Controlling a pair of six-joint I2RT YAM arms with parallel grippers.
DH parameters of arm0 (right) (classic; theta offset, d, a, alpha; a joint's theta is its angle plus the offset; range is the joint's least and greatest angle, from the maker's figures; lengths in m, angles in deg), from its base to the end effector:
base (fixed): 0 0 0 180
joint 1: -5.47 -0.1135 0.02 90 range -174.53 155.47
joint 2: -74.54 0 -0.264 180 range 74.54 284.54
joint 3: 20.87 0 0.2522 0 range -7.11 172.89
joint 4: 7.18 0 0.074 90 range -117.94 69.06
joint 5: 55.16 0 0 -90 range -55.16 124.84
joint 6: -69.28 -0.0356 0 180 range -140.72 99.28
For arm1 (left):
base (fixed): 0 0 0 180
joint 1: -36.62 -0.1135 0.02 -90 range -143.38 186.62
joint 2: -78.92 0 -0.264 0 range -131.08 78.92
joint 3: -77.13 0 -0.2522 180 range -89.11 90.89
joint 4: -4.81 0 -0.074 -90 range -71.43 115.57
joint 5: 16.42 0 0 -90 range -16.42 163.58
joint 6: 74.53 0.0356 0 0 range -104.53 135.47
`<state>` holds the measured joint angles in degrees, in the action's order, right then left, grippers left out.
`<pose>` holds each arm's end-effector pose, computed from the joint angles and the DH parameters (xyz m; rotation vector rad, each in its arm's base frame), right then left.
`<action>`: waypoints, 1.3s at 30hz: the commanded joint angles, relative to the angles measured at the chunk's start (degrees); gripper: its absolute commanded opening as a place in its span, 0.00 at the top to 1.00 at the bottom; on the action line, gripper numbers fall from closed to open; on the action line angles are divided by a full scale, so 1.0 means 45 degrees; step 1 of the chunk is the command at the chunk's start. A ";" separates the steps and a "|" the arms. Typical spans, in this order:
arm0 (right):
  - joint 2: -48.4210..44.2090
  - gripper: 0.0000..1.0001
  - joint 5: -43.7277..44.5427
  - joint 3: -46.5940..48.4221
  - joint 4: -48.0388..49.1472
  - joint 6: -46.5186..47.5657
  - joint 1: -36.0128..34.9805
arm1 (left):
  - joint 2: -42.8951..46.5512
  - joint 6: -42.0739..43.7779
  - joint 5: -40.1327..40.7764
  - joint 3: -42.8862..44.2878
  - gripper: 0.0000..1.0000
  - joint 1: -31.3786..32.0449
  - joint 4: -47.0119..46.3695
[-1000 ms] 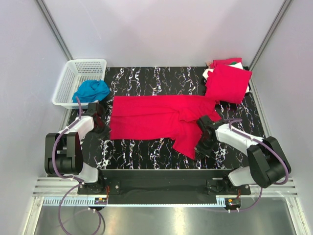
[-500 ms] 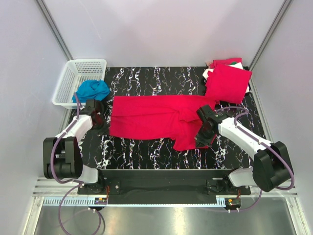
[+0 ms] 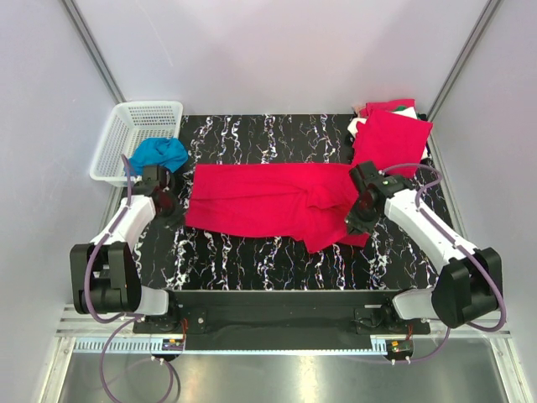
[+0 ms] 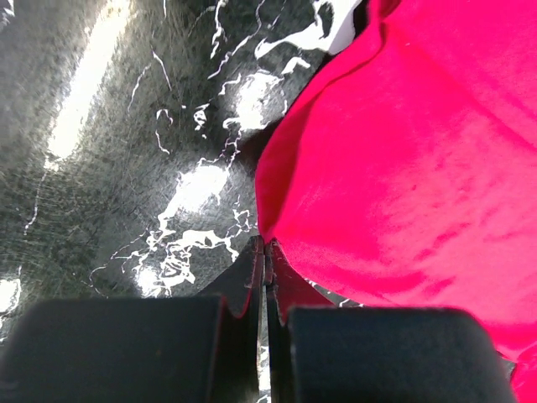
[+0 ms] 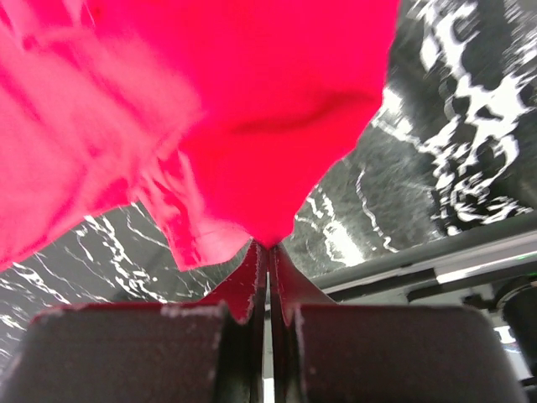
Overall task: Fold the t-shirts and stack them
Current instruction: Fold the tshirt
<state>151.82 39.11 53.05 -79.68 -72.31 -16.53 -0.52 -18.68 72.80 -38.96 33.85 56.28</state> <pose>0.2239 0.0876 0.2501 0.7527 2.7974 0.1287 0.2572 0.0120 0.2046 -0.8683 2.6133 -0.1696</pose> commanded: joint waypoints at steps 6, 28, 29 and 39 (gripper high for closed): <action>-0.0317 1.00 0.0750 0.1551 -0.0853 0.1699 0.1431 | 0.0583 0.0304 0.0133 0.1023 1.00 -0.0323 0.0193; 0.0152 1.00 0.0711 0.3973 -0.1829 0.3027 0.1705 | 0.1031 0.0519 0.0133 0.1883 1.00 -0.0577 0.0681; 0.0171 1.00 0.0730 0.4013 -0.1868 0.3066 0.1705 | 0.1013 0.0558 0.0153 0.1902 1.00 -0.0616 0.0720; 0.1420 1.00 0.1159 0.4833 -0.1499 0.3750 0.2017 | -0.0645 0.1241 -0.0354 0.2994 1.00 -0.0597 0.0740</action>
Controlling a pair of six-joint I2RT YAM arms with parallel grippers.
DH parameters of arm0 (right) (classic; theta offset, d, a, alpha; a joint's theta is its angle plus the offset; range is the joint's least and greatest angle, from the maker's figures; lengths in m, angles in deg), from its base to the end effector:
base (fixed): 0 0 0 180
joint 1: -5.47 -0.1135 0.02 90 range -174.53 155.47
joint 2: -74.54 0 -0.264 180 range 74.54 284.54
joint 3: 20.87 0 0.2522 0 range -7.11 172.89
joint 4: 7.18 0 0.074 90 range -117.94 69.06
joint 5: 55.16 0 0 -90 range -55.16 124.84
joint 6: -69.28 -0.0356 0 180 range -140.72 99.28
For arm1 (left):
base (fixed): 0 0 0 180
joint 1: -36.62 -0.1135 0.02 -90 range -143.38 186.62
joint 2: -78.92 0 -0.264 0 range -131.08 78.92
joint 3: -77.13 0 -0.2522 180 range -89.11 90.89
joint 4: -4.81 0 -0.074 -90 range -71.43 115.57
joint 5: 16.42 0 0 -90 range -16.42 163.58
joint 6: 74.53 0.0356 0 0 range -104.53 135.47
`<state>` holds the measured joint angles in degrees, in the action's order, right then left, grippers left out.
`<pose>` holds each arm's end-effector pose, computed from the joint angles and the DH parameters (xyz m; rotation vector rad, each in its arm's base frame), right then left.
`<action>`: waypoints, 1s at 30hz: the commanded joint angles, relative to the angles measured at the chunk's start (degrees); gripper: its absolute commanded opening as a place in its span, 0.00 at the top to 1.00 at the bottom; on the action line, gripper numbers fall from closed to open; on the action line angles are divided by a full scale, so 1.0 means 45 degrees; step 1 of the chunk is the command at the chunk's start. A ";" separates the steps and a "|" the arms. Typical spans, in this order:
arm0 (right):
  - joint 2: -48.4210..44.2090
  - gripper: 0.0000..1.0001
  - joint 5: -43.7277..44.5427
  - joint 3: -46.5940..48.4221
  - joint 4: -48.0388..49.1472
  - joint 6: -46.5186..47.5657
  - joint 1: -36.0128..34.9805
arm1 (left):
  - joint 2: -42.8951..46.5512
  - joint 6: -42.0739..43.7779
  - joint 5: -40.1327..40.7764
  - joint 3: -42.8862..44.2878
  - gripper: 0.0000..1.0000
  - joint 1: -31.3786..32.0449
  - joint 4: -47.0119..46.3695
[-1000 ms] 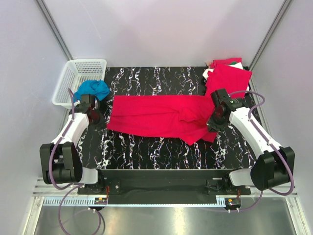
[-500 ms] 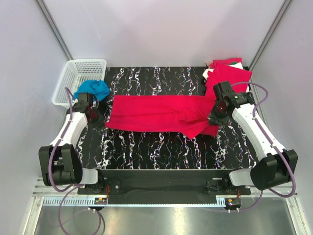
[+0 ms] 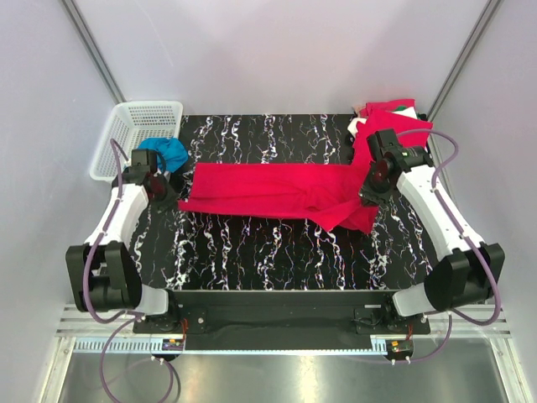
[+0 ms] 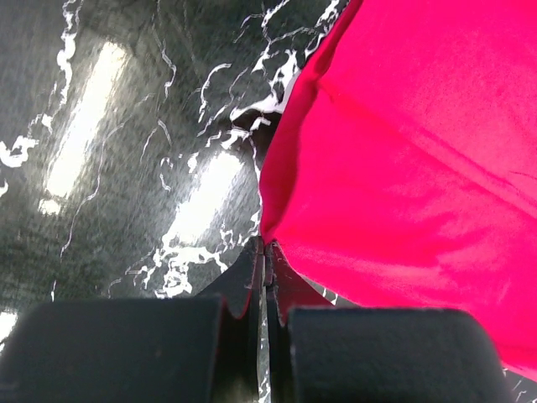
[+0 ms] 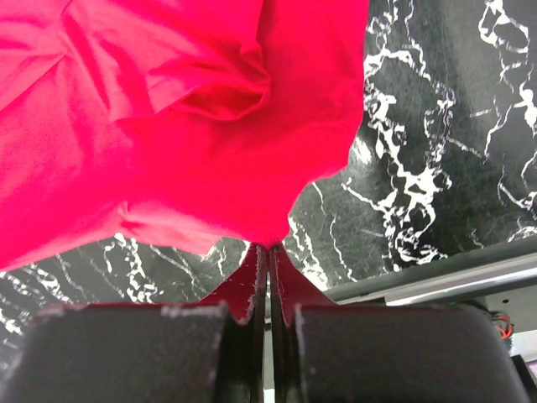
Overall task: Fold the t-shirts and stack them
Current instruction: Fold the tshirt
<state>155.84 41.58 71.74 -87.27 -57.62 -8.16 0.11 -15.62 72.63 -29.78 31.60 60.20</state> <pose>0.2604 0.0588 0.3220 0.5857 2.6936 0.0736 0.2717 0.0233 0.2514 -0.8155 2.5199 -0.1753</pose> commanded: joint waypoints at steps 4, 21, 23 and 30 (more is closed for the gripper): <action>0.1288 1.00 0.0552 0.1305 0.0559 0.0662 0.0255 | -0.1373 0.0795 -0.0433 0.1443 1.00 -0.0096 -0.0090; 0.4706 1.00 0.0748 0.4760 0.0618 0.1833 0.0762 | -0.4498 0.1733 -0.1097 0.4685 1.00 0.0138 0.0593; 0.5097 1.00 0.0748 0.5132 0.0579 0.1989 0.0782 | -0.4985 0.1889 -0.1136 0.5115 1.00 0.0236 0.0690; 0.6210 1.00 0.0709 0.5993 0.0520 0.2361 0.0938 | -0.6080 0.2163 -0.1117 0.6014 1.00 0.0743 0.0965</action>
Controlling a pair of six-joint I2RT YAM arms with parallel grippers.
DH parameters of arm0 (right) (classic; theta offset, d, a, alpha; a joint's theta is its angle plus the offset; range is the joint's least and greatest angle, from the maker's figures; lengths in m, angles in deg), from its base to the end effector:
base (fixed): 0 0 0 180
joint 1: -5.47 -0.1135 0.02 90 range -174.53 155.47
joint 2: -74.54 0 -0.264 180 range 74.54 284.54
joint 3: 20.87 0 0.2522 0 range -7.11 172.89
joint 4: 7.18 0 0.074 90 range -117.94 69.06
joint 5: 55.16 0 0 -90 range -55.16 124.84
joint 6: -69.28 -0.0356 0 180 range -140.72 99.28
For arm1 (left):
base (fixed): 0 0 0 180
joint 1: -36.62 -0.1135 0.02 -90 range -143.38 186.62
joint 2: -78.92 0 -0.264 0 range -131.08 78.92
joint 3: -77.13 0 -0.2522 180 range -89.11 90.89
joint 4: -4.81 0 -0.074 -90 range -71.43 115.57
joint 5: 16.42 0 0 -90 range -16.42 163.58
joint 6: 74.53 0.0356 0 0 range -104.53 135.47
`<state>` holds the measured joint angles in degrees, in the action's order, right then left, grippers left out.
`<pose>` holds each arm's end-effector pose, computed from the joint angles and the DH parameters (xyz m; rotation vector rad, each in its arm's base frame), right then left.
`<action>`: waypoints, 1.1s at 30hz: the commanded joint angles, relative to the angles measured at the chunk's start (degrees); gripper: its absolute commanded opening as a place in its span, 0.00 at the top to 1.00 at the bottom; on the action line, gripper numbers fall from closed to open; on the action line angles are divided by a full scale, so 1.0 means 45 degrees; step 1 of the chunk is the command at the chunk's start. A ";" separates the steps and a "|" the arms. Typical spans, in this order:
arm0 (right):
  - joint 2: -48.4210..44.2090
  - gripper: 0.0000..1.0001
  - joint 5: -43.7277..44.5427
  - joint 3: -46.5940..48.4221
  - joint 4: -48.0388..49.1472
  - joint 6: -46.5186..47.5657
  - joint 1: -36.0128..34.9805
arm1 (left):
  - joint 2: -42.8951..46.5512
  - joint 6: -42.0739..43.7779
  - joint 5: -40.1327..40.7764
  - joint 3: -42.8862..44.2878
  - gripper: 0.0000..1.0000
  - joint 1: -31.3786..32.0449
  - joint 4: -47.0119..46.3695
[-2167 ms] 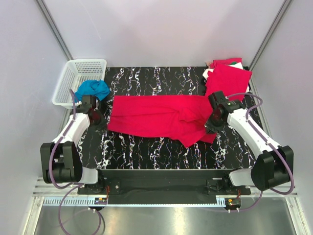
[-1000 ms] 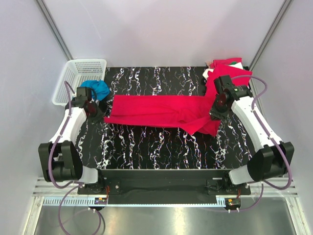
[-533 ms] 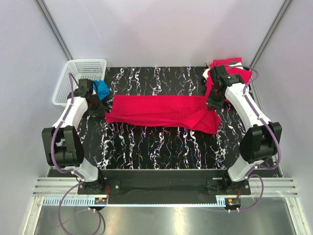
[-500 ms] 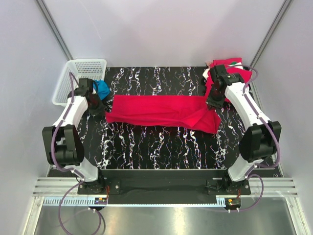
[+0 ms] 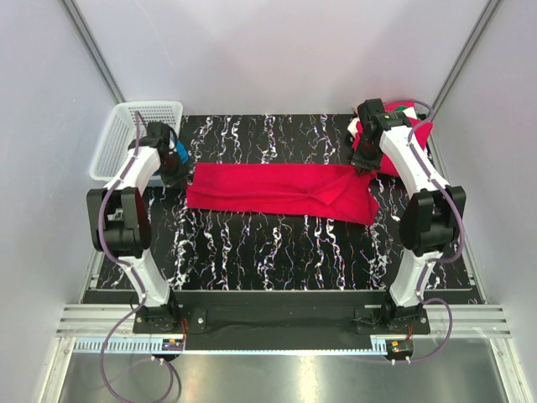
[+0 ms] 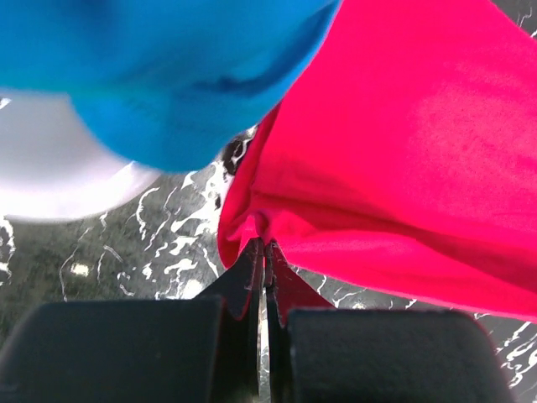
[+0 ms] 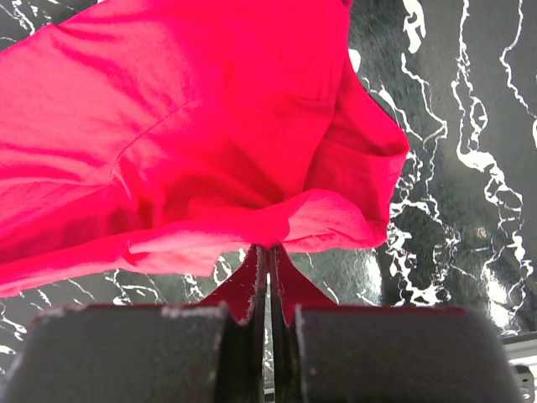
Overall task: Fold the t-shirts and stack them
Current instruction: Fold the tshirt
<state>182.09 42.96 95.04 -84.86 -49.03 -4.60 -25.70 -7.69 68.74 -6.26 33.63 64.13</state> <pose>0.3826 0.0628 0.2997 0.4719 2.7144 -0.0195 0.3782 0.0167 0.2328 -0.6014 2.6928 -0.2116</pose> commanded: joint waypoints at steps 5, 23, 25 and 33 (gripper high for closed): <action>0.0573 1.00 0.0344 0.1206 -0.0014 0.0511 0.0322 | -0.0755 0.0575 -0.0272 0.1217 1.00 0.0565 0.0110; -0.1983 1.00 0.0169 -0.0059 -0.0425 0.0512 0.0342 | 0.3559 0.0595 0.1037 -0.1866 1.00 0.0565 -0.0320; -0.2628 1.00 -0.0006 -0.0471 -0.0424 0.0356 0.0342 | 0.4066 0.0595 0.1056 -0.2140 1.00 0.0546 -0.0300; -0.4580 1.00 -0.0904 -0.1918 -0.0560 0.0140 0.0342 | 0.5220 0.0849 0.1447 -0.2434 1.00 0.0526 0.0031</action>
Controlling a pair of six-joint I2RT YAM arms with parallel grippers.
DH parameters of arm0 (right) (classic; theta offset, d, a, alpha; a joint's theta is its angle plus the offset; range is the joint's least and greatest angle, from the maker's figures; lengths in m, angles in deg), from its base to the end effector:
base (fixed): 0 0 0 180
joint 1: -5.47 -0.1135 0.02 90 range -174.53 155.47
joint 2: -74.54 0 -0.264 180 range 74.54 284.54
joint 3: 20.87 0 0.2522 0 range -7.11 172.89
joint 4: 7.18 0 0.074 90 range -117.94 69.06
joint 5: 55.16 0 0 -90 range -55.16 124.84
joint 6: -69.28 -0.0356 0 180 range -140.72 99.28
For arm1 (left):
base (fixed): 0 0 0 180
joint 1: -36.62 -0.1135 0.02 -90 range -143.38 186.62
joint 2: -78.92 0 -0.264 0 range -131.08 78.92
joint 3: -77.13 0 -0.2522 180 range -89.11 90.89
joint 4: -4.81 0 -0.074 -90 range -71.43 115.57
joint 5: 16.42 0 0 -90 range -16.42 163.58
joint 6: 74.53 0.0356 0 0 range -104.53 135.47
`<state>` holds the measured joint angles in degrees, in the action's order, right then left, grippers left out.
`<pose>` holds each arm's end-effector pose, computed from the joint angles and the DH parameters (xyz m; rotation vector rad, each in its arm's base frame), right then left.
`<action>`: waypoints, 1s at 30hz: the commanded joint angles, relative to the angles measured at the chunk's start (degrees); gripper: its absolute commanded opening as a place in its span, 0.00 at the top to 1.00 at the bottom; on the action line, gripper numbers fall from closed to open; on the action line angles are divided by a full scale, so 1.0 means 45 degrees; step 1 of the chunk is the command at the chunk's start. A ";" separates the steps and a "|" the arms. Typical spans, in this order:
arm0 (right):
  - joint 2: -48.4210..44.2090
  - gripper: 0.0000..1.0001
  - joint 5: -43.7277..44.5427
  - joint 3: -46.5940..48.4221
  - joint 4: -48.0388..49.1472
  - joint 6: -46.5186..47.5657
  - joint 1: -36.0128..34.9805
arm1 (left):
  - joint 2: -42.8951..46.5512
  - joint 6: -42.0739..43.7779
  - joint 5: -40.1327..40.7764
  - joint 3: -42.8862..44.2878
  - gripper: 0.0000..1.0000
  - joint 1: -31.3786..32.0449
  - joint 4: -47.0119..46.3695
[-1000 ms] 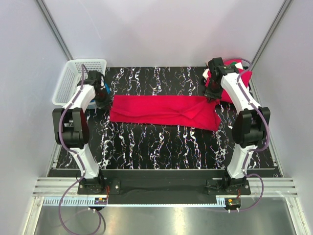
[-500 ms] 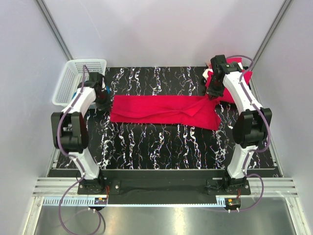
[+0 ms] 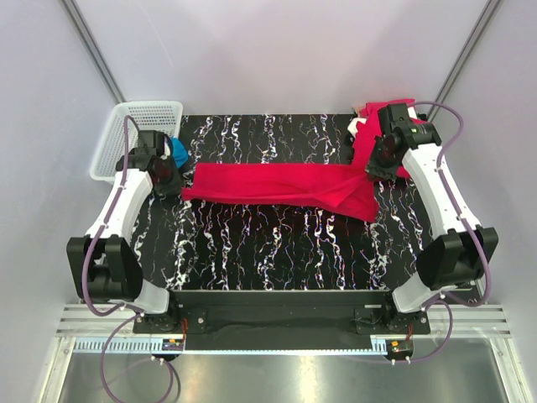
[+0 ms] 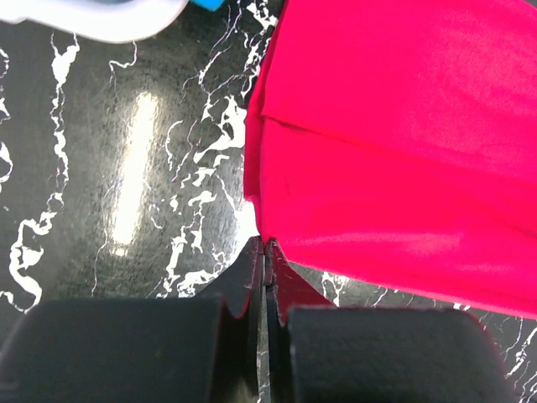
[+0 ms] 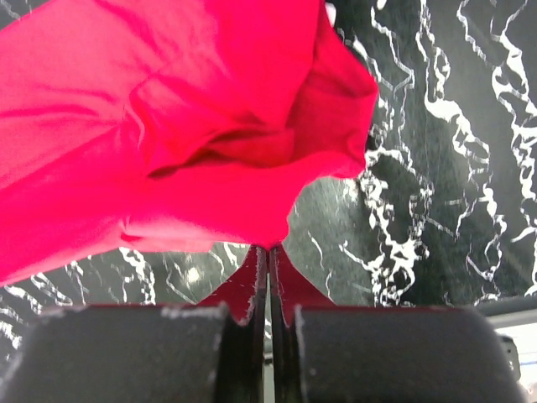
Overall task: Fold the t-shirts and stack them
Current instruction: Fold the tshirt
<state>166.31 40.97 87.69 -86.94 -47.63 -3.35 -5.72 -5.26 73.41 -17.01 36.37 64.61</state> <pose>0.3161 0.0452 0.3528 0.4520 2.6215 0.0606 0.3046 0.0012 0.2882 -0.4722 2.5560 -0.1338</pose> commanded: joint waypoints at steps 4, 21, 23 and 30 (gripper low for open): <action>-0.1680 1.00 -0.0854 -0.0500 -0.0489 -0.0366 0.0085 | 0.1327 0.0408 0.0447 -0.0083 1.00 -0.0061 0.0178; -0.4747 1.00 -0.2436 -0.2142 -0.1758 -0.0991 0.0027 | 0.4042 -0.0022 -0.0354 -0.1275 1.00 -0.0061 0.1135; -0.5039 1.00 -0.2573 -0.2239 -0.1896 -0.1069 0.0026 | 0.4199 -0.0022 -0.0354 -0.1411 1.00 -0.0061 0.1233; -0.5510 1.00 -0.2964 -0.2766 -0.2111 -0.1265 -0.0013 | 0.4435 0.0037 -0.0179 -0.1782 1.00 -0.0061 0.1370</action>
<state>142.88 29.08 76.31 -95.38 -52.73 -3.38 13.10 -5.09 72.76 -24.14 36.37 71.04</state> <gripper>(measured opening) 0.012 0.012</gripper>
